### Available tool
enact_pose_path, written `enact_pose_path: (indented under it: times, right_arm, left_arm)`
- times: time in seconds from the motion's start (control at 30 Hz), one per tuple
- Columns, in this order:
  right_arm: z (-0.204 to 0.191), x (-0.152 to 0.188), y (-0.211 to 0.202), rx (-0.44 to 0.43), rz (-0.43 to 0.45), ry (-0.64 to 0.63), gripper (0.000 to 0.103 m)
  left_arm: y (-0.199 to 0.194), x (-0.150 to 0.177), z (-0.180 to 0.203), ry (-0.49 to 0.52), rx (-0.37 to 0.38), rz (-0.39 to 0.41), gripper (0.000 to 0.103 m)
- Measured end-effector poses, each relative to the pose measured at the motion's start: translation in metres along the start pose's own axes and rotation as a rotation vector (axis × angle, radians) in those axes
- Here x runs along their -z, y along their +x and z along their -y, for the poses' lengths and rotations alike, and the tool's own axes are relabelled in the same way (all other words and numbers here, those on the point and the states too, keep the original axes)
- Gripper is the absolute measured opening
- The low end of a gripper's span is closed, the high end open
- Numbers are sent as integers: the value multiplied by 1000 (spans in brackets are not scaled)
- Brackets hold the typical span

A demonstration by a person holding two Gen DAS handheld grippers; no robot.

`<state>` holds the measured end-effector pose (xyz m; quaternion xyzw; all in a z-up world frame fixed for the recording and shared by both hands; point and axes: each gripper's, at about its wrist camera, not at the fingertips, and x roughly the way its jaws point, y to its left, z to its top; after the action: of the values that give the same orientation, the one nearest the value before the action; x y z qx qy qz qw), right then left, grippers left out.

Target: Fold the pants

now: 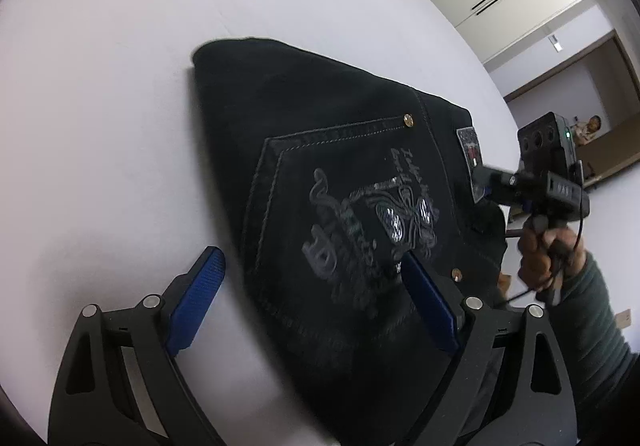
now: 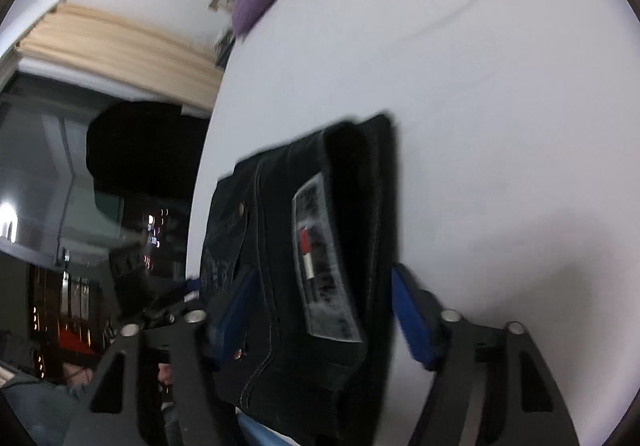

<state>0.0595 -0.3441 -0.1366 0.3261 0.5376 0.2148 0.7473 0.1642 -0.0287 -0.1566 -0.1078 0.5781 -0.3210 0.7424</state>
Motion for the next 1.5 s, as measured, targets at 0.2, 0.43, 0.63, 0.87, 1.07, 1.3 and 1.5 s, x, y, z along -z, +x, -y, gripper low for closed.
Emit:
enact_pose_path:
  times: [0.2, 0.43, 0.63, 0.87, 1.07, 1.3, 1.5]
  right_arm:
    - [0, -2, 6, 58, -14, 21, 38]
    - [-42, 3, -16, 183, 25, -108, 21]
    - [-94, -18, -30, 193, 62, -229, 19]
    - [-129, -90, -5, 148, 94, -284, 18]
    - [-138, -161, 54, 117, 85, -277, 18]
    - [-107, -214, 104, 107, 60, -206, 18]
    - [-39, -200, 115, 54, 87, -63, 37]
  left_arm:
    - [5, -12, -9, -64, 38, -14, 45]
    - [-14, -14, -6, -64, 41, 27, 19]
    - [-57, -27, -5, -28, 37, 112, 17]
    - [-114, -89, -47, -11, -43, 225, 17]
    - [-126, -150, -109, -21, -116, 247, 17]
    - [-96, -189, -168, -54, -144, 218, 18]
    - [-70, -179, -216, -116, -126, 206, 43]
